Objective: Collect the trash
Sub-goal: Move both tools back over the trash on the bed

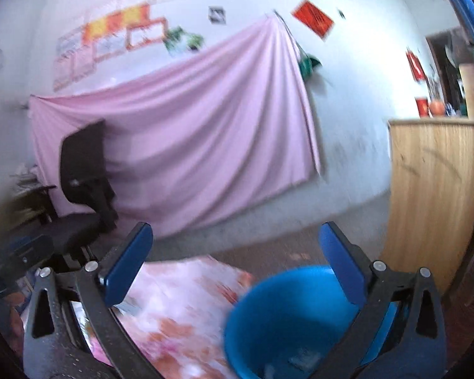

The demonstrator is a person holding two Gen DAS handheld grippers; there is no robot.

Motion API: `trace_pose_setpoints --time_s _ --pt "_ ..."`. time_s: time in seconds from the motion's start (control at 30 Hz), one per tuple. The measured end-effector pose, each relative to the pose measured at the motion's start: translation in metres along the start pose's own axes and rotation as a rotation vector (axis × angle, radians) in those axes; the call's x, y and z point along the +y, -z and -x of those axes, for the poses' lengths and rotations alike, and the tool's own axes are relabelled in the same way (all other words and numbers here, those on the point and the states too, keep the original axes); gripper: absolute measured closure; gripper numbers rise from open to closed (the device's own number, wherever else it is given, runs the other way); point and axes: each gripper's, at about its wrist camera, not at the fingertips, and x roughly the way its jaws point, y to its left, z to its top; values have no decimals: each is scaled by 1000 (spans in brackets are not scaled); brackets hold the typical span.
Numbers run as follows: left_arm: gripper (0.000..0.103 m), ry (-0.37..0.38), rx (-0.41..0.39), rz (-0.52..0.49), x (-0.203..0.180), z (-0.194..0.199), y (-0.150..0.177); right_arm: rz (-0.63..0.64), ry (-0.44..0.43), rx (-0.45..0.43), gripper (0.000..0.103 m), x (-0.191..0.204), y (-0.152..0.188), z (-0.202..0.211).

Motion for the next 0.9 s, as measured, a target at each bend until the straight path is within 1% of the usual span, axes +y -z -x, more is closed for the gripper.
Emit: trace_pose_setpoints --time_s 0.17,0.27,0.37,0.47,0.53,0.67,0.77,0.8,0.9 --pt "2 -95 -27 13 42 31 7 28 -87 -99 0 44 -1 9" --pt "2 -139 -21 9 62 45 15 52 -130 -149 0 71 1 12" --pt "2 -195 -3 3 79 56 29 81 -141 -158 0 92 6 13" --pt "2 -221 32 10 94 58 44 108 -160 -147 0 110 12 10" --pt "2 -231 64 9 97 54 51 131 -168 -122 0 121 17 5" --pt "2 -227 139 7 108 44 66 193 -168 -34 0 136 30 -9" --pt "2 -217 218 25 114 29 72 229 -173 87 0 147 40 -27" --pt "2 -211 233 36 116 25 72 240 -181 125 0 149 43 -32" --pt "3 -227 286 57 121 13 75 262 -197 253 0 154 58 -48"
